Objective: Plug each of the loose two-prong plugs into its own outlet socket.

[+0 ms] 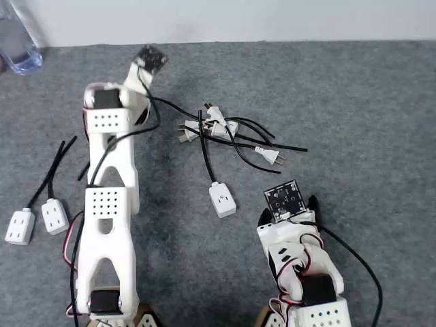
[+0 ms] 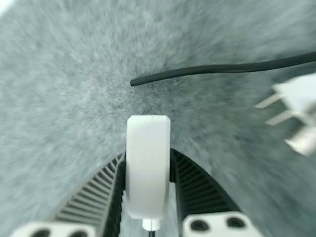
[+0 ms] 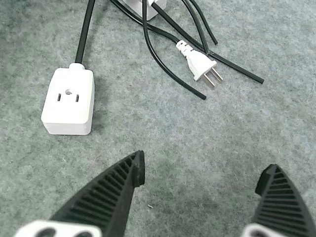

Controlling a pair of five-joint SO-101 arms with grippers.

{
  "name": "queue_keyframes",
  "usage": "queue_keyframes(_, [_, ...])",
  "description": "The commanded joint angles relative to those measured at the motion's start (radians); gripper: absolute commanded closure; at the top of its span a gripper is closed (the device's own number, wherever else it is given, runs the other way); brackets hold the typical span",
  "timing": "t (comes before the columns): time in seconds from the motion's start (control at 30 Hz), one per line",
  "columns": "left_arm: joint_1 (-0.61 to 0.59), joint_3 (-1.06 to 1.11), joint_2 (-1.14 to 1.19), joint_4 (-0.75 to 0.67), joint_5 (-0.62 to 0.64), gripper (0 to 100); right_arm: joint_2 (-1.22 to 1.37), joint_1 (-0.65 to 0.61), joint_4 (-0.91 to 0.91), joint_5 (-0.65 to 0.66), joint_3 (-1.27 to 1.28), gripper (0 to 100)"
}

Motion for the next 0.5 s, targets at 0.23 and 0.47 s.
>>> queue_keyframes(0.23, [-0.098,-0.031,-0.437,0.101,0.117,99,0.005,-0.004,-0.025,0.009,0.015,64.9])
queue_keyframes(0.47, [-0.245,-0.031,-0.621,0.101,0.117,99,0.005,-0.004,-0.025,0.009,0.015,64.9])
